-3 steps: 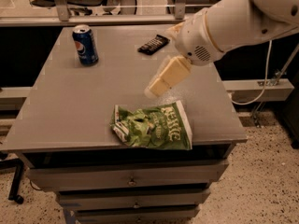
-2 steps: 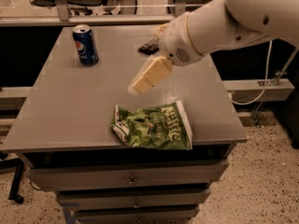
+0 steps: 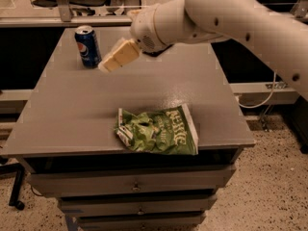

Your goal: Pick pepsi can

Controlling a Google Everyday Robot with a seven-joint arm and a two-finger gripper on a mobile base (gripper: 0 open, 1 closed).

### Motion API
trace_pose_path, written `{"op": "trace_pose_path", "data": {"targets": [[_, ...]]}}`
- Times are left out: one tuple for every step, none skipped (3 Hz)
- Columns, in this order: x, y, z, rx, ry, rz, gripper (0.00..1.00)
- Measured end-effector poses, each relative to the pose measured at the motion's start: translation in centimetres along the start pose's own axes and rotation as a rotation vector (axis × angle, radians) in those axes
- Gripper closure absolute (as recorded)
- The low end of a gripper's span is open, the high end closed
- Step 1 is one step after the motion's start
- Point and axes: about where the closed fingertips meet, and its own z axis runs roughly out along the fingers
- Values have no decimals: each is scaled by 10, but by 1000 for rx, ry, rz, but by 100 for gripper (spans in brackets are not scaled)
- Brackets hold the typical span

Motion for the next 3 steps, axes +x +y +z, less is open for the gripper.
{"op": "trace_pose_path", "data": {"targets": [[-12, -22, 51, 7, -67, -7, 0], [-11, -38, 97, -5, -105, 10, 0], [-6, -48, 133, -21, -123, 32, 0]]}}
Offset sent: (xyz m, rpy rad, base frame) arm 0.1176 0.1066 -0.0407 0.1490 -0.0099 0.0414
